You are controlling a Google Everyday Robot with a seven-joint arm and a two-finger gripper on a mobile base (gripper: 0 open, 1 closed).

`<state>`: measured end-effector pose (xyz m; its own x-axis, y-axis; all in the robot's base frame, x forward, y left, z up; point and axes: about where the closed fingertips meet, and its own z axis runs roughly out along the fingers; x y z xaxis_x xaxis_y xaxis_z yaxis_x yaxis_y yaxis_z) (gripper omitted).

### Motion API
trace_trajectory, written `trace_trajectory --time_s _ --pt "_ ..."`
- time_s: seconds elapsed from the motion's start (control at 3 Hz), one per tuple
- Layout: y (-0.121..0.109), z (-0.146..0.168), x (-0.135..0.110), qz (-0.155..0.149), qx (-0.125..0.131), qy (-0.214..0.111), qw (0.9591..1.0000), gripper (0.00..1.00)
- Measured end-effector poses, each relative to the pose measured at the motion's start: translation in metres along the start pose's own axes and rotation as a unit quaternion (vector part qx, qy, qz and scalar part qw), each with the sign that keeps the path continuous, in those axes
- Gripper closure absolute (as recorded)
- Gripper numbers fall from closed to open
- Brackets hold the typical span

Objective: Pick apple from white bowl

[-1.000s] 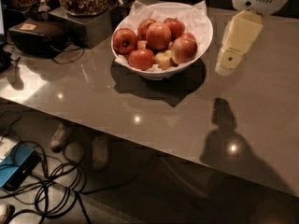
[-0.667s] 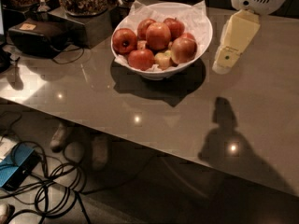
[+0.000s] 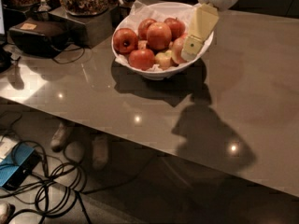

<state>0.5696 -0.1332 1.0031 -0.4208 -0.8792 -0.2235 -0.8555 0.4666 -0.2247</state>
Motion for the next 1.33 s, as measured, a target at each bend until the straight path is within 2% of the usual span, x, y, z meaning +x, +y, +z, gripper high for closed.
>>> trace_trajectory --time_s 0.33,0.67,1.0,1.33 --pt "-0.001 0.013 -0.029 -0.018 -0.001 0.0 0.9998 0.0" --pt "-0.004 0.013 -0.027 -0.009 0.009 -0.017 0.9998 0.0" --pt "-0.013 0.021 -0.021 0.027 0.012 -0.029 0.9992 0.04" --pt "-0.017 0.027 -0.016 0.05 0.012 -0.032 0.9982 0.11"
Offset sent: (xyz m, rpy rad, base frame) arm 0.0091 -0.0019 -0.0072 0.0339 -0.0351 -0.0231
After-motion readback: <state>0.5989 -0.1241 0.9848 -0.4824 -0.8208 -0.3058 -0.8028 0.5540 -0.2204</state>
